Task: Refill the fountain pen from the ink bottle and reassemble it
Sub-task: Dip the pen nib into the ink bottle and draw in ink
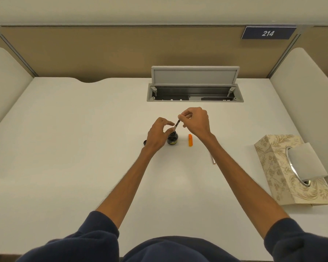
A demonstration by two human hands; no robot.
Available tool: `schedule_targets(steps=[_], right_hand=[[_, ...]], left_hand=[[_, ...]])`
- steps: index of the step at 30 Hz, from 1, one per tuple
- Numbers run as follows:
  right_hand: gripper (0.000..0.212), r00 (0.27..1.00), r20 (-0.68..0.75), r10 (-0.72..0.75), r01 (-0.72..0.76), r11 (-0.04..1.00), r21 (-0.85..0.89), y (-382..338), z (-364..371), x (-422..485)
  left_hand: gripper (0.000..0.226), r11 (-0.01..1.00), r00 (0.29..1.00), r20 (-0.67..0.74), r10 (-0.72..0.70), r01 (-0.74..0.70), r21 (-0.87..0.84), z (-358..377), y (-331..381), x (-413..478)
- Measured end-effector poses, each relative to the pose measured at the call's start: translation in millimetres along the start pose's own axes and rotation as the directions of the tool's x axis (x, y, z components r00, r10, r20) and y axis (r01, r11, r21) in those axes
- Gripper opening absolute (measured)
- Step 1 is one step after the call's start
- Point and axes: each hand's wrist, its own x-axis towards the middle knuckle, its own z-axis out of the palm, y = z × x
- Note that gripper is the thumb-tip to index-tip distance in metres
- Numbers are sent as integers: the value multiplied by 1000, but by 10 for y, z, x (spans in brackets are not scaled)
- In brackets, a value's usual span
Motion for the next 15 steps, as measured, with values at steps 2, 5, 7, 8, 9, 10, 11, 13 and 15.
schedule_targets(steps=[2,5,7,8,9,10,11,13,15], right_hand=[[16,998,-39,53,-51,997,60,72,-7,-91],[13,990,-84,116,-102,983,154,132,-52,-222],[11,976,-105,191,-161,957,240,169,-93,-304],[11,966,-113,232,-192,938,287,188,-111,-349],[12,954,-120,274,-220,916,336,206,-123,-398],[12,940,-126,317,-247,887,390,221,-128,-452],[13,923,-128,364,-272,849,453,232,-125,-511],[12,873,-110,475,-323,732,600,247,-102,-636],[9,814,-38,579,-365,563,742,245,-72,-750]], left_hand=[[23,1000,1000,-23,12,-11,14,19,13,-24],[23,999,995,-103,17,-14,29,40,22,-75],[19,1000,983,-183,-16,14,-7,59,41,-146],[17,999,974,-223,-38,31,-33,72,53,-190],[15,997,966,-253,-61,48,-58,91,74,-235],[13,994,960,-266,-88,68,-82,112,104,-285],[12,990,959,-257,-120,95,-108,138,137,-335],[11,971,962,-187,-199,168,-168,206,186,-423],[17,943,958,-102,-269,240,-231,282,209,-492]])
